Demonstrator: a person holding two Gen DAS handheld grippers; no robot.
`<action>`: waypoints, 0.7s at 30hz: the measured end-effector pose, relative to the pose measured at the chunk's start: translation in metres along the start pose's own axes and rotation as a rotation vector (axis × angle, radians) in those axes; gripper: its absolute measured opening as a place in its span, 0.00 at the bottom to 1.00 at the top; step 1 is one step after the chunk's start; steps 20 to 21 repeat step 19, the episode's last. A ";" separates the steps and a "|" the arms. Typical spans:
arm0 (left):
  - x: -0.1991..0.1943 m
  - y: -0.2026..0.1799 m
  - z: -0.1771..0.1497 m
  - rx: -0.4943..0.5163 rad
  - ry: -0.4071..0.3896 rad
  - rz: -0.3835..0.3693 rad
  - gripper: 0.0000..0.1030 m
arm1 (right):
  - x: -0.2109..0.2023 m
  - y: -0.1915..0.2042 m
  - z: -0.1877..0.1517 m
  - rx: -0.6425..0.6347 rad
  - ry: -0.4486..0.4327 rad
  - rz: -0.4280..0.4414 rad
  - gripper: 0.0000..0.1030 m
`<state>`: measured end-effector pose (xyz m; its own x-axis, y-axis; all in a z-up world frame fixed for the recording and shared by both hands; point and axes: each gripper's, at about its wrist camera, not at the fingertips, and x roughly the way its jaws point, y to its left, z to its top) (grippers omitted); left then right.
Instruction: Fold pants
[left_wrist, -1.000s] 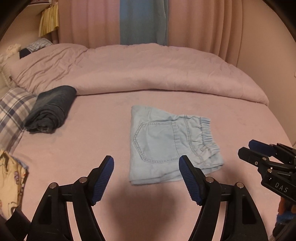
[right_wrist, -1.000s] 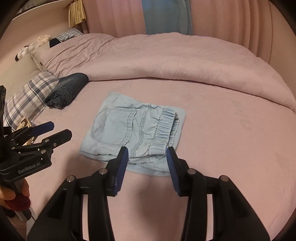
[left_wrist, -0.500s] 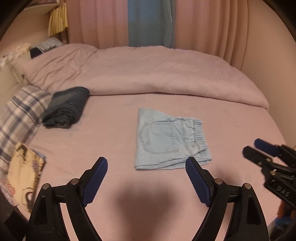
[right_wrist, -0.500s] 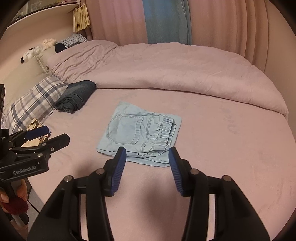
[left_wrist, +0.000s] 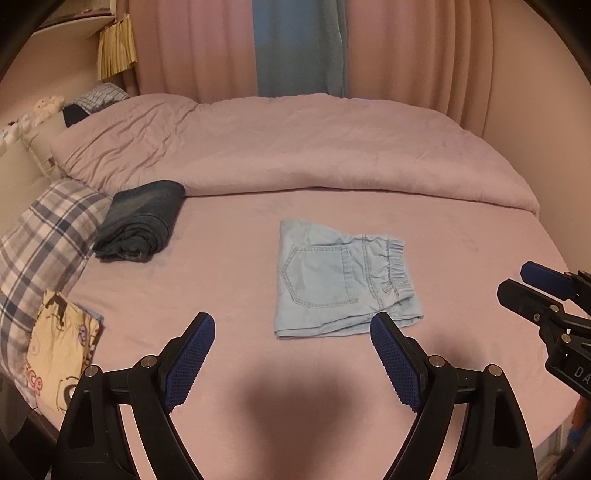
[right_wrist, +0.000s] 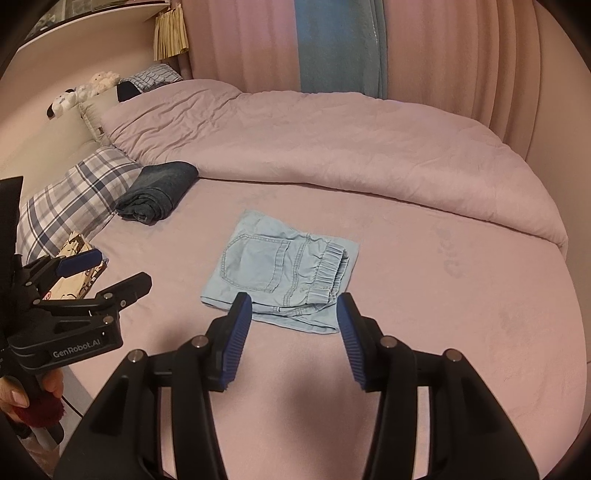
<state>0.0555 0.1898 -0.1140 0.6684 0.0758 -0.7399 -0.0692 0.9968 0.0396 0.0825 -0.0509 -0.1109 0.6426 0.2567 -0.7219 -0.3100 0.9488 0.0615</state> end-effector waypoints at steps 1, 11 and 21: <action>-0.001 0.000 0.001 0.004 -0.003 0.005 0.84 | 0.000 0.000 0.000 -0.001 0.000 0.001 0.47; -0.003 -0.003 0.007 0.023 -0.013 0.012 0.84 | 0.000 0.001 0.001 -0.012 0.001 0.008 0.47; -0.006 -0.007 0.009 0.029 -0.017 0.006 0.84 | -0.002 0.001 0.000 -0.010 0.000 0.009 0.47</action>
